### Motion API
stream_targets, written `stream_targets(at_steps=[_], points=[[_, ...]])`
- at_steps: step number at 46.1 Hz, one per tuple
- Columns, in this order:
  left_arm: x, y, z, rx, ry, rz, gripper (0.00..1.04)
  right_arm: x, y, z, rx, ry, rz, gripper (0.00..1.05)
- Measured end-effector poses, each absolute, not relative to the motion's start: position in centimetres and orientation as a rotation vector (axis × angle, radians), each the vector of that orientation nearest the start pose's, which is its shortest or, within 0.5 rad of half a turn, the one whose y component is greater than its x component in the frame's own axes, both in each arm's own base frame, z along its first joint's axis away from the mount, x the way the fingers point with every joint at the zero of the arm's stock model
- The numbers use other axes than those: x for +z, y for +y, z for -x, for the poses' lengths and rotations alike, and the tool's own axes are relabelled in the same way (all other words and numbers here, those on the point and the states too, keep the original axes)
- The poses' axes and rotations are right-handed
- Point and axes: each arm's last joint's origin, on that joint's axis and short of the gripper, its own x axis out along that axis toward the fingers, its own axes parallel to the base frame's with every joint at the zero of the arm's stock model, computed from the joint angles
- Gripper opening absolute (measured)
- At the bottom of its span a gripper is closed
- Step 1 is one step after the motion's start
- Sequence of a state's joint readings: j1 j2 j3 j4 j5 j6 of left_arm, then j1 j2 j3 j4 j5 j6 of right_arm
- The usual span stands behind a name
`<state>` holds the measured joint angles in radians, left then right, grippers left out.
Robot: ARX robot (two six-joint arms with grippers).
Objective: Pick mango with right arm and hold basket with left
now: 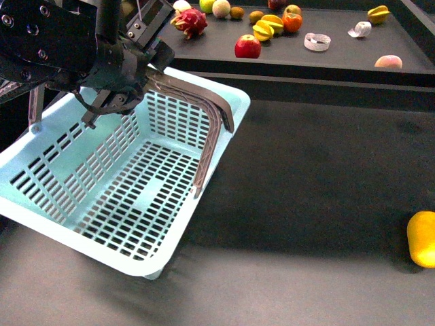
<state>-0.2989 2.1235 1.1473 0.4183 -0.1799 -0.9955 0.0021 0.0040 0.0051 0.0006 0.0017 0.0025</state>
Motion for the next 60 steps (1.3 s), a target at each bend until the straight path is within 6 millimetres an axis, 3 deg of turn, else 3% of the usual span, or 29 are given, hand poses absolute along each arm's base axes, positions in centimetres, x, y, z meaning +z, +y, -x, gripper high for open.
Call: stream_targets(at_steps=[5, 18, 27, 44, 60], points=[[11.3, -12.5, -39.5, 0.104, 0.571, 0.793, 0.21, 16.5, 0.0, -9.8, 0.000, -0.002, -0.002, 0.96], [13.7, -12.5, -34.2, -0.165, 0.535, 0.601, 0.20, 16.5, 0.0, -9.8, 0.001, -0.002, -0.002, 0.96], [15.1, -14.7, -29.5, -0.455, 0.491, 0.433, 0.20, 16.5, 0.0, -9.8, 0.000, -0.002, -0.002, 0.96], [15.8, -18.1, -27.4, -0.610, 0.438, 0.439, 0.20, 16.5, 0.0, -9.8, 0.001, -0.002, -0.002, 0.96], [15.2, -20.0, -27.9, -0.641, 0.447, 0.471, 0.20, 16.5, 0.0, -9.8, 0.000, -0.002, -0.002, 0.96]])
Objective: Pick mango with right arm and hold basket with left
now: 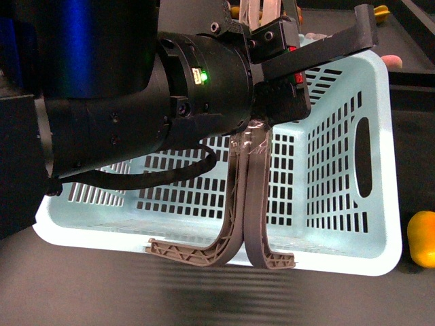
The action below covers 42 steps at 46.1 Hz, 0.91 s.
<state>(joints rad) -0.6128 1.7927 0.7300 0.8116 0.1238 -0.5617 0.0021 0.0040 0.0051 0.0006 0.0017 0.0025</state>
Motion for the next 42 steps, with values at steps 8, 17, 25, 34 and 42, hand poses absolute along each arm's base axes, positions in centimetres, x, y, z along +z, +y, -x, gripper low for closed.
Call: stream_targets(at_steps=[8, 17, 25, 34, 42], points=[[15.5, -20.2, -28.0, -0.635, 0.435, 0.481, 0.20, 16.5, 0.0, -9.8, 0.000, -0.002, -0.002, 0.96], [15.5, -20.2, -28.1, -0.628, 0.432, 0.481, 0.20, 16.5, 0.0, -9.8, 0.000, -0.002, -0.002, 0.96], [15.5, -20.2, -28.1, -0.624, 0.431, 0.480, 0.20, 16.5, 0.0, -9.8, 0.001, -0.002, -0.002, 0.96], [15.5, -20.2, -28.1, -0.627, 0.432, 0.481, 0.20, 16.4, 0.0, -9.9, -0.090, 0.020, -0.038, 0.96], [15.5, -20.2, -28.1, -0.627, 0.432, 0.483, 0.20, 16.2, -1.9, -11.8, -0.428, 0.074, -0.205, 0.96]])
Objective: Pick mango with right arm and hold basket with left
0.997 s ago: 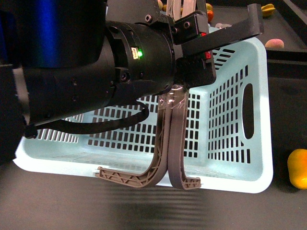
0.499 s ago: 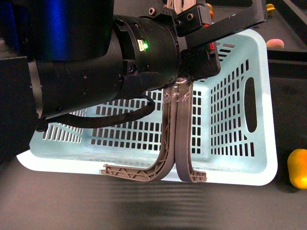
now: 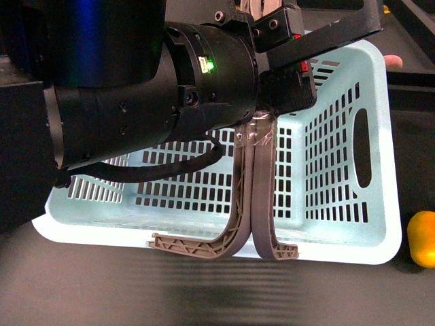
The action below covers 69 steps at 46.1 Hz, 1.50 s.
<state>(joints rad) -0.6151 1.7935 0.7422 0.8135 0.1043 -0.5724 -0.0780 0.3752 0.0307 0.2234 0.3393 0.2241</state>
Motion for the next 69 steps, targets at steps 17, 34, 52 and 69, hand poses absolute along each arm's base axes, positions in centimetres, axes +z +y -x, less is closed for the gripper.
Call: stream_targets(at_steps=[17, 34, 52, 69], points=[[15.5, -20.2, -28.1, -0.627, 0.432, 0.484, 0.20, 14.6, -7.0, -18.3, -0.394, 0.216, -0.346, 0.96], [15.5, -20.2, -28.1, -0.626, 0.432, 0.484, 0.20, 6.1, -10.4, -24.6, -0.362, 0.504, -0.374, 0.96], [15.5, -20.2, -28.1, -0.625, 0.432, 0.483, 0.20, -2.3, -11.5, -29.1, -0.341, 0.683, -0.387, 0.96], [15.5, -20.2, -28.1, -0.626, 0.432, 0.484, 0.20, -7.7, -11.7, -31.6, -0.331, 0.773, -0.413, 0.96]])
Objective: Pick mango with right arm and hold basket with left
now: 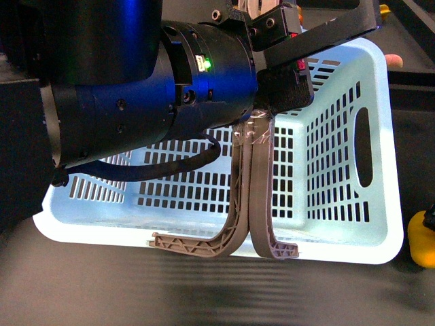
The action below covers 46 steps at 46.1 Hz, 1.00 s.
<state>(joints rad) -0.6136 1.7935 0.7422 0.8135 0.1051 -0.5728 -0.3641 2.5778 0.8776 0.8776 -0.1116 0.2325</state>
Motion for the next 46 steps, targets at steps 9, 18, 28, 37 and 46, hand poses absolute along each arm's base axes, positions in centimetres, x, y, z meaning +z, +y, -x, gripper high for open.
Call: stream_targets(at_steps=[9, 18, 28, 37, 46], points=[[15.5, -20.2, -28.1, -0.626, 0.432, 0.484, 0.20, -9.4, -11.4, -32.8, -0.320, 0.791, -0.417, 0.96], [15.5, -20.2, -28.1, -0.626, 0.432, 0.484, 0.20, -11.2, -11.1, -34.1, -0.316, 0.819, -0.425, 0.96], [15.5, -20.2, -28.1, -0.626, 0.432, 0.484, 0.20, -12.5, -11.1, -34.5, -0.320, 0.851, -0.430, 0.96], [15.5, -20.2, -28.1, -0.626, 0.432, 0.484, 0.20, -12.8, -11.4, -34.3, -0.337, 0.856, -0.435, 0.73], [15.5, -20.2, -28.1, -0.626, 0.432, 0.484, 0.20, -12.2, -11.7, -33.6, -0.346, 0.846, -0.451, 0.60]])
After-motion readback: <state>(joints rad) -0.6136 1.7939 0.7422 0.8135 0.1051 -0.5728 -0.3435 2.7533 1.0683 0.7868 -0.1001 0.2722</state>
